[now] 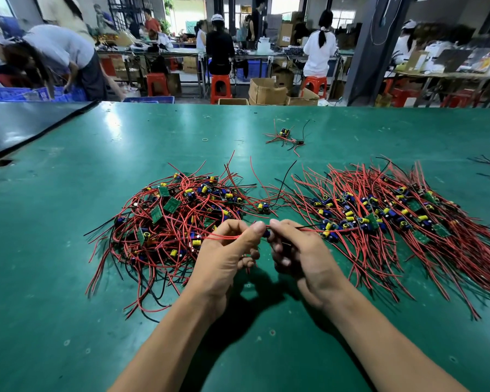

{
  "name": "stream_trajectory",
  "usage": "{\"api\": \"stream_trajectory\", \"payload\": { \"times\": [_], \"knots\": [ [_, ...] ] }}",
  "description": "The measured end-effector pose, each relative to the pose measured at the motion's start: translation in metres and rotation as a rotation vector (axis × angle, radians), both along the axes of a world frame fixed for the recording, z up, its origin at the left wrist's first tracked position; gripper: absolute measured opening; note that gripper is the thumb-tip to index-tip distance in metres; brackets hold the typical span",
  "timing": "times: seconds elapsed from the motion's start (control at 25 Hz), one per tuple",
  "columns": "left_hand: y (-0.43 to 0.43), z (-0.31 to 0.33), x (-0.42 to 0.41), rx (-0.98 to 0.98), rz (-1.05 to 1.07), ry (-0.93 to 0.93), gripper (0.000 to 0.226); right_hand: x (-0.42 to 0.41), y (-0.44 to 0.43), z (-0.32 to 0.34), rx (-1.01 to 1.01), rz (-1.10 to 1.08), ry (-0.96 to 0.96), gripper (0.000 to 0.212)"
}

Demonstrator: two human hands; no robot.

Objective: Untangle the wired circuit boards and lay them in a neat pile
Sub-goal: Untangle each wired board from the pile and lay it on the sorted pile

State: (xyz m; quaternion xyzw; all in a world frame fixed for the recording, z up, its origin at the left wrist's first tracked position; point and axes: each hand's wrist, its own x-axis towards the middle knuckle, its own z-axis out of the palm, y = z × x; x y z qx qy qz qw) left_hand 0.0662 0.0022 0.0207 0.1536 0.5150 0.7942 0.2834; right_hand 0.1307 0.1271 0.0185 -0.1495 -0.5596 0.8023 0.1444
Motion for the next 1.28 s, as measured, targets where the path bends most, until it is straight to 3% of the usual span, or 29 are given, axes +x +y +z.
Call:
{"api": "stream_trajectory", "payload": {
  "times": [0.24, 0.4, 0.48, 0.52, 0.68, 0.84, 0.96, 1.12, 1.28],
  "knots": [
    [-0.002, -0.002, -0.001, 0.068, -0.344, -0.153, 0.046, 0.007, 0.013, 0.009, -0.293, 0.116, -0.043, 0.023],
    [-0.002, -0.002, -0.001, 0.072, -0.380, -0.189, 0.027, 0.010, 0.018, 0.009, -0.309, 0.268, -0.061, 0.024],
    [-0.002, 0.002, 0.000, 0.063, -0.439, -0.213, 0.023, 0.010, 0.019, 0.008, -0.315, 0.353, -0.063, 0.038],
    [-0.002, 0.003, 0.000, 0.029, -0.442, -0.196, 0.026, 0.009, 0.019, 0.006, -0.277, 0.363, -0.089, 0.041],
    [0.001, -0.002, 0.001, -0.131, -0.334, -0.057, 0.033, 0.006, 0.012, -0.005, -0.049, 0.263, -0.165, 0.018],
    [0.001, -0.007, -0.001, -0.211, -0.255, -0.047, 0.039, 0.004, 0.021, -0.010, 0.396, 0.018, -0.162, 0.033],
    [0.003, -0.005, -0.002, -0.234, -0.258, -0.050, 0.025, 0.007, 0.030, -0.009, 0.629, 0.007, -0.131, 0.035],
    [0.007, -0.004, 0.000, -0.288, -0.219, -0.010, 0.008, 0.006, 0.035, -0.008, 0.639, 0.007, -0.067, 0.028],
    [0.009, -0.001, 0.007, -0.319, -0.169, 0.070, 0.026, 0.006, 0.041, -0.008, 0.550, -0.035, -0.031, 0.029]
  ]
}}
